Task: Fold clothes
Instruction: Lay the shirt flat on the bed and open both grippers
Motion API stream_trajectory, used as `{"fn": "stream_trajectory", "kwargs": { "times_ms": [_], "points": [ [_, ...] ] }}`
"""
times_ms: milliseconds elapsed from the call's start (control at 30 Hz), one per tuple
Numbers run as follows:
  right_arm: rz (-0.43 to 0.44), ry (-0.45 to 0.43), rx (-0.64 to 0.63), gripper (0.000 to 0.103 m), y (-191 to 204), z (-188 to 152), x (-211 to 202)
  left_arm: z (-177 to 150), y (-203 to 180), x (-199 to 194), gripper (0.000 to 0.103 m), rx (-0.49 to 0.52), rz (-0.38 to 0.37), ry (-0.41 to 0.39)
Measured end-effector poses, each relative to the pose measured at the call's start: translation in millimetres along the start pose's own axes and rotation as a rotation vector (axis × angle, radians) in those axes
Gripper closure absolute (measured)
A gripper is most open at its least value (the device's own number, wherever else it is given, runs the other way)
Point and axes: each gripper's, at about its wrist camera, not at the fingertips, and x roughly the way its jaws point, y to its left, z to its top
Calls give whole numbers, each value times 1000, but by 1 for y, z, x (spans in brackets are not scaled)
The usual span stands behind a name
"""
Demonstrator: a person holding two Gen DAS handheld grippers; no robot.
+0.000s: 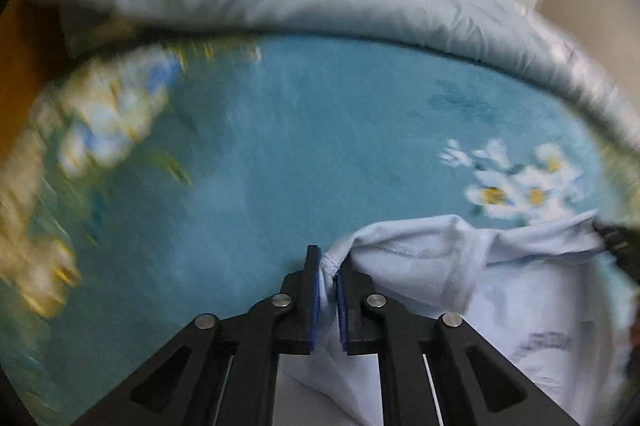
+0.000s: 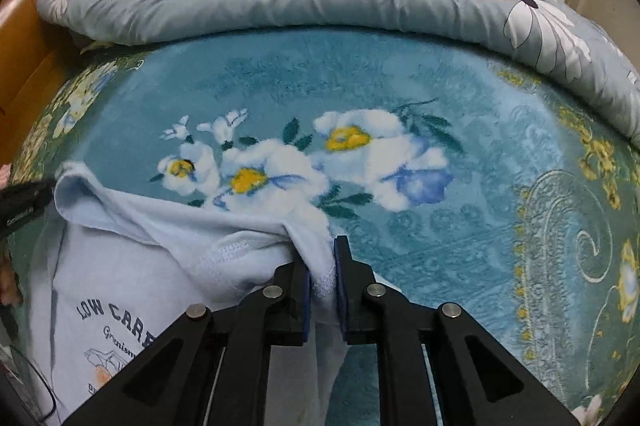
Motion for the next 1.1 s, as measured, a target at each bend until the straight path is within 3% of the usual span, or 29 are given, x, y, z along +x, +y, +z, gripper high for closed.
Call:
{"fn": "stream_trajectory", "kwargs": {
  "times_ms": [67, 133, 167, 300, 433, 567, 700, 767, 800, 933, 1100],
  "points": [
    [5, -27, -42, 87, 2, -5, -11, -10, 8, -11, 64, -48, -80, 14],
    [-1, -66, -83, 63, 4, -13, -31, -24, 7, -29, 55, -39, -96, -16],
    [-1, -87, -93, 59, 3, -19, -44, -33, 4, -40, 51, -23, -77, -39],
    [34, -127, -125, 58, 4, -53, -84, -66, -6, -78, 42, 6, -20, -92],
    [105, -128, -211, 57, 17, -111, -109, -112, -8, -109, 39, -22, -13, -121],
    [101, -96, -224, 57, 17, -155, -105, -164, -4, -130, 36, -104, -43, -156],
    [133, -71, -136, 57, 5, -169, -97, -201, -5, -144, 36, -176, -68, -167],
    [174, -105, -105, 73, 1, -171, -102, -212, -10, -150, 35, -165, -55, -176],
    [193, -120, -90, 100, -1, -172, -105, -217, -11, -151, 35, -161, -51, -177],
    [216, -139, -59, 100, -8, -175, -116, -227, -15, -152, 34, -175, -50, -167],
    [145, -206, 34, 100, -51, -171, -134, -239, -18, -151, 33, -159, -48, -136]
  ]
}}
